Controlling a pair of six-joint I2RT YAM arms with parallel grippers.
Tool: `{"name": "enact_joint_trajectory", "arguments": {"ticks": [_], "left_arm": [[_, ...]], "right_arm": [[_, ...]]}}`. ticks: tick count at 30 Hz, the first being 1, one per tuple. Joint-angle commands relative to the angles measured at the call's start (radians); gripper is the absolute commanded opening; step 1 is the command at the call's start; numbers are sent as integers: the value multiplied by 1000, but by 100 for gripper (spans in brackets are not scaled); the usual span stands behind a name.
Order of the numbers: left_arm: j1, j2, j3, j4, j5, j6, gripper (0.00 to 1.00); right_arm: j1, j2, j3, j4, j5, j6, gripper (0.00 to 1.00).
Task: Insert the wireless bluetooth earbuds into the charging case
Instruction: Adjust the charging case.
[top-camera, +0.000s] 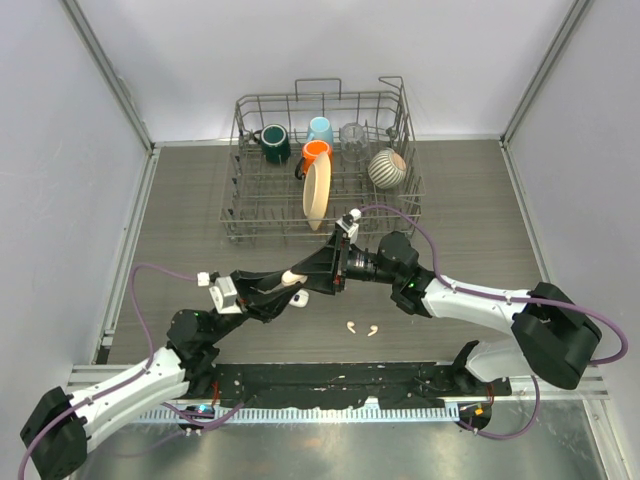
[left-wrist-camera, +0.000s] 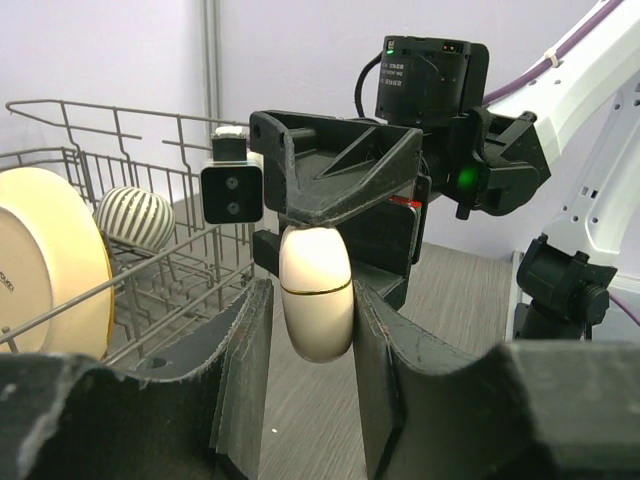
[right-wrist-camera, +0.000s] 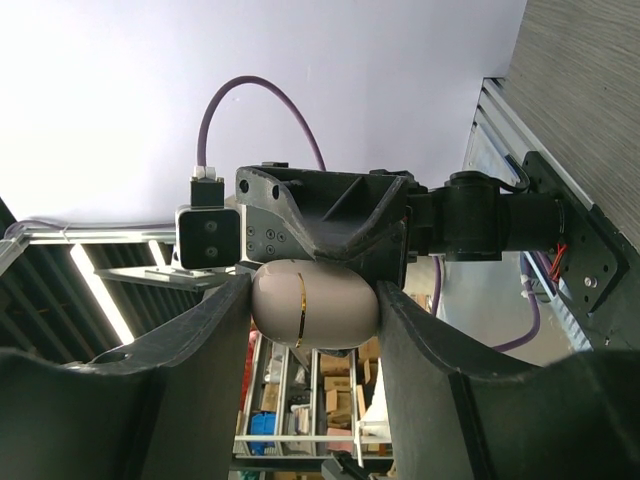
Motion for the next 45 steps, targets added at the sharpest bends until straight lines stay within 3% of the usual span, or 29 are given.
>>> {"name": "enact_joint_trajectory", "arguments": {"ticks": [1,8,11,20,27,34,38,39,41,42,45], "left_arm": [[-4,5,-10,80,-9,17,39],[-4,19,-7,79,-1,16,38],[-4,27,-1,71,9,16,24],[-4,68,14,65,31,20,0],[-4,81,11,82,29,19,0],[-4,78,7,97,34,20,0],[-4,64,2,100,28,20,0],[-4,56,0,98,28,20,0],[-4,50,0,94,28,20,0],[-4,42,0,86,28,20,0],[-4,28,0,62,26,23,0]], "right_arm": [[3,-5,6,53,-14,-8,1],[3,-18,10,8,-3,-41,1],[3,-21,15,1,-4,-45,1],[2,-62,49,-100,11,-143,1],[3,-133,125,-342,66,-312,1],[3,-130,104,-305,52,-288,4],[3,-134,87,-281,54,-277,20],[3,-137,87,-283,57,-275,32],[3,-143,87,-283,62,-278,42],[3,-143,87,-285,63,-281,53],[2,-153,96,-314,74,-309,63]]}}
